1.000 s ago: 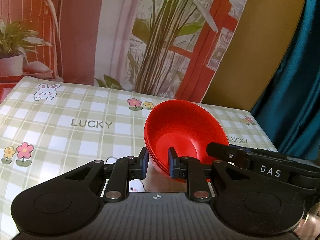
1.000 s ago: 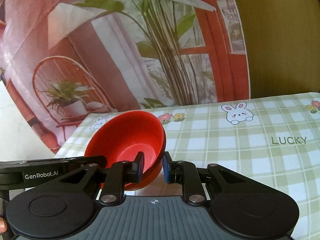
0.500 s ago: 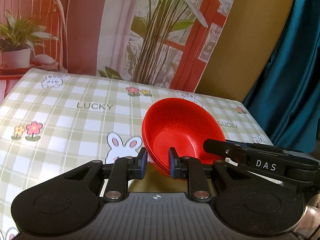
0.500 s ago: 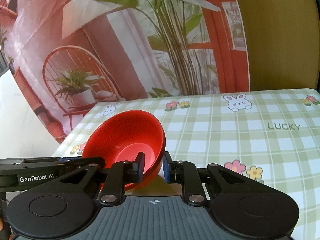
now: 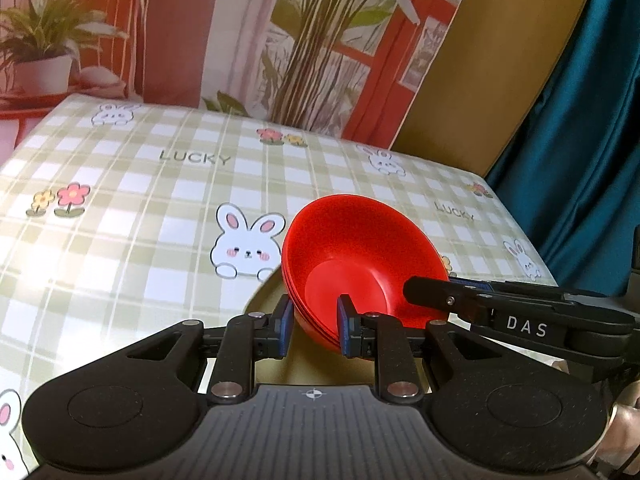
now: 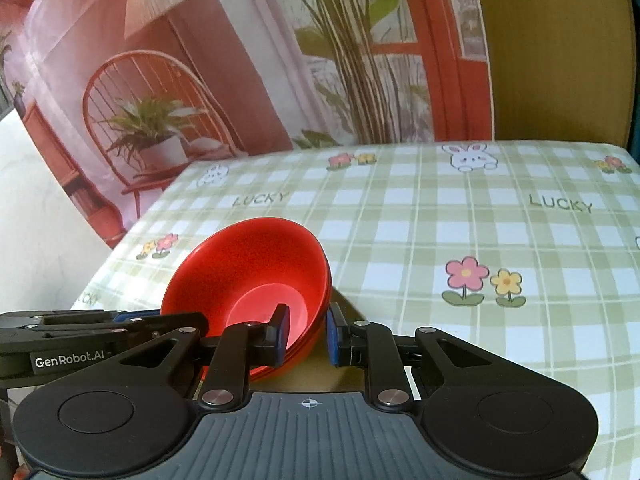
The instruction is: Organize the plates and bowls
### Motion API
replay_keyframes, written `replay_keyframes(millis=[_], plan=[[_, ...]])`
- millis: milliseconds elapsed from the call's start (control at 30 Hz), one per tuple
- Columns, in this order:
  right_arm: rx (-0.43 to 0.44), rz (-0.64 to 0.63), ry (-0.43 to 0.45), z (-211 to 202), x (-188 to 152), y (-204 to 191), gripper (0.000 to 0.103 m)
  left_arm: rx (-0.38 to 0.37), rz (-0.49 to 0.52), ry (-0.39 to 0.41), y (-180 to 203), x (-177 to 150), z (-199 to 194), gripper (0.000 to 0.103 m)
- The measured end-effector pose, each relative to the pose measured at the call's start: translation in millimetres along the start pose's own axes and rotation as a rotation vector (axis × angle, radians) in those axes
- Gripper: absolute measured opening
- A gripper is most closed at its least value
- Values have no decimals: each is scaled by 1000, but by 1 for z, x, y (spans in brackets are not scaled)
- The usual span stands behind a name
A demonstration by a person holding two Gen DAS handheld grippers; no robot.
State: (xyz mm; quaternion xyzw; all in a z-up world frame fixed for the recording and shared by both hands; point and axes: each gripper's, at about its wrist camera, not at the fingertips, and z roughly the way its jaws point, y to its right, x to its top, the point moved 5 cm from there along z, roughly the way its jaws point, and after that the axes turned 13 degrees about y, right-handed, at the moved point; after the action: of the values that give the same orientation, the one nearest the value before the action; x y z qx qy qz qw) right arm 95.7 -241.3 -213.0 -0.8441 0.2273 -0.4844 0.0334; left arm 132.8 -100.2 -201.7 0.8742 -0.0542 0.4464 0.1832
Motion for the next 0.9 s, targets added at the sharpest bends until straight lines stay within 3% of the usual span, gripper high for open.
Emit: replay_keyframes(millis=[900], plan=[[1,-12,-40,6,-19,3,21,34,-14,-27,-1,-14,6,24]])
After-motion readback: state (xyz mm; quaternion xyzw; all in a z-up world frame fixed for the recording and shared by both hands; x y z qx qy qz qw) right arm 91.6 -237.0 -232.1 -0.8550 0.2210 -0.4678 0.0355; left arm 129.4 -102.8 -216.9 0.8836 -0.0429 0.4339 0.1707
